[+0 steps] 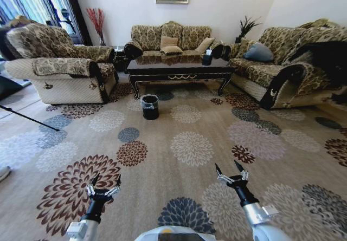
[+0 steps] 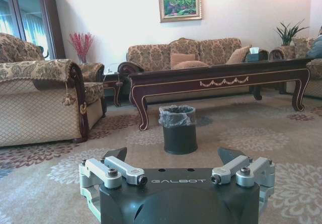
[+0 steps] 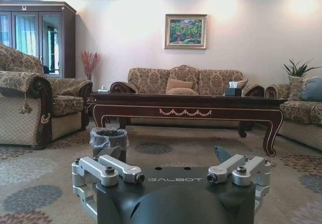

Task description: Move to the front of the table and pick up the trash from the floor, then place it into the trash bin.

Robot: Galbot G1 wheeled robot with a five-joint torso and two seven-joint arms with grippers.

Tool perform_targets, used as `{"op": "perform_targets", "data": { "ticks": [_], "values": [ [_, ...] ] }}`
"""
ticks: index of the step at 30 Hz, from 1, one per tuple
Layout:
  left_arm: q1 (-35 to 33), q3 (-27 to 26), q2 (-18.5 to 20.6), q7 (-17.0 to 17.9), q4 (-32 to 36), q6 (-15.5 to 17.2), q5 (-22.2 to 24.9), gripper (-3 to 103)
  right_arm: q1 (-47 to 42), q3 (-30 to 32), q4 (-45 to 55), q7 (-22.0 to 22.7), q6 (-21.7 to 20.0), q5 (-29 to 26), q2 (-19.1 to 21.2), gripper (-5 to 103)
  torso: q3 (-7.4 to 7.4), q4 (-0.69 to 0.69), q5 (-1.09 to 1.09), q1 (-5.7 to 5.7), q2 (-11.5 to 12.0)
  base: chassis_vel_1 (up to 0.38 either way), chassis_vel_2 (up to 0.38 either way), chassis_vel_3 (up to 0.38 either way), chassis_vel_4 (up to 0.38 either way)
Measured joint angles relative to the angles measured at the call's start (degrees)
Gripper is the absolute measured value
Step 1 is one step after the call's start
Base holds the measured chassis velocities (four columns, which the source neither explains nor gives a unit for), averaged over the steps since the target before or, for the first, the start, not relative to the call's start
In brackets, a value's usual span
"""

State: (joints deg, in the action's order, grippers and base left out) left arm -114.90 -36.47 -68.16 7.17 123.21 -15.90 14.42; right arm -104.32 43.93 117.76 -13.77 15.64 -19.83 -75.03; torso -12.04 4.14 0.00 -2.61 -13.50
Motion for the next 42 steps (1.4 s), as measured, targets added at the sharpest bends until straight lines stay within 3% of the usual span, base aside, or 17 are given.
{"op": "perform_targets", "data": {
  "ticks": [42],
  "values": [
    [0.0, 0.0, 0.0, 0.0, 0.0, 0.0, 0.0, 100, 0.0, 0.0, 0.0, 0.0, 0.0, 0.0, 0.0, 100, -6.46, 0.0, 0.0, -3.01, -9.4, 0.0, 0.0, 0.0, 0.0]
  ]
}}
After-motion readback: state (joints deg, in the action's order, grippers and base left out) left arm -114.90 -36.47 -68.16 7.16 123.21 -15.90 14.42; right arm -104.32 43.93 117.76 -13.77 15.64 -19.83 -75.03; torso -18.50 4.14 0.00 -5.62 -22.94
